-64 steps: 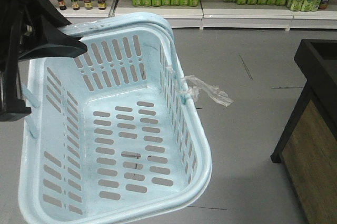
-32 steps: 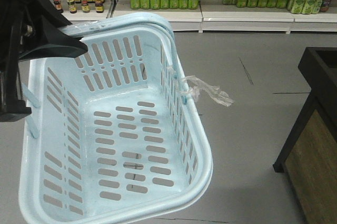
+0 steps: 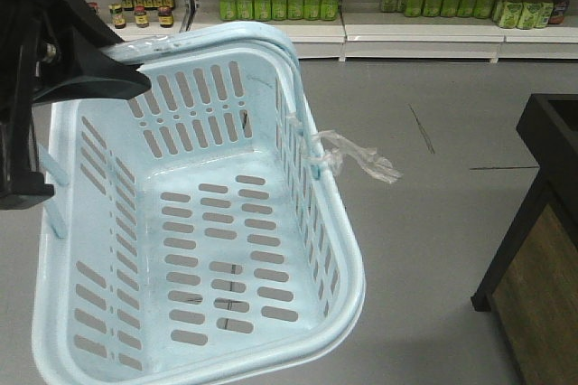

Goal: Pick three apples into basket with both arms
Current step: 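Drive the base toward the drink shelves carrying the basket in the left gripper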

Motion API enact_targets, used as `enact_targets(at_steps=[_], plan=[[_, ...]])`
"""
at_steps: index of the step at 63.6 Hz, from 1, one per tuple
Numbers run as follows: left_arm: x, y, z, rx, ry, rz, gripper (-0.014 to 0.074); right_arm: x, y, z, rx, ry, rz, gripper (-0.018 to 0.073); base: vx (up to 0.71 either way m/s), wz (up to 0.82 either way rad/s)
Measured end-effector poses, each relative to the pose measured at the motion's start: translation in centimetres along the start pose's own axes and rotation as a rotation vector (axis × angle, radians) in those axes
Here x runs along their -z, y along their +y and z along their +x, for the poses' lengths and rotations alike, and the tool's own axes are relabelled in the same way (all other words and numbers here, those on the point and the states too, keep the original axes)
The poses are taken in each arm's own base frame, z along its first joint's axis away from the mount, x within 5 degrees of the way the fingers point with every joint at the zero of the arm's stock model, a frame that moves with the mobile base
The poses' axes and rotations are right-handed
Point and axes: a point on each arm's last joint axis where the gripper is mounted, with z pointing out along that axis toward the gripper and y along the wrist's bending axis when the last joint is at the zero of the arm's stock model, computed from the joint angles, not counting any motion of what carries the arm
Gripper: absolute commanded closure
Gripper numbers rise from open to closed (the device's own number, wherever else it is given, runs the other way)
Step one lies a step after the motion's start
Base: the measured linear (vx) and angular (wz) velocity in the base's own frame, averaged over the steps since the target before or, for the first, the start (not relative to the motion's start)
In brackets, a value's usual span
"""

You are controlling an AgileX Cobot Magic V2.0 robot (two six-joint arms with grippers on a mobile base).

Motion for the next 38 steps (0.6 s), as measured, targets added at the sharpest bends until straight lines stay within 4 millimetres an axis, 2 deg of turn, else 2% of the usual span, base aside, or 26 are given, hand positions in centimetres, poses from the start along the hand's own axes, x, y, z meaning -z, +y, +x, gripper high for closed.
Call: enact_targets(at_steps=[38], plan=[[0.0,0.0,0.0,0.0,0.0,0.0,0.0604,0.0,0.0,0.0,0.0,0.0,0.0,0.0568,0.08,-0.02]])
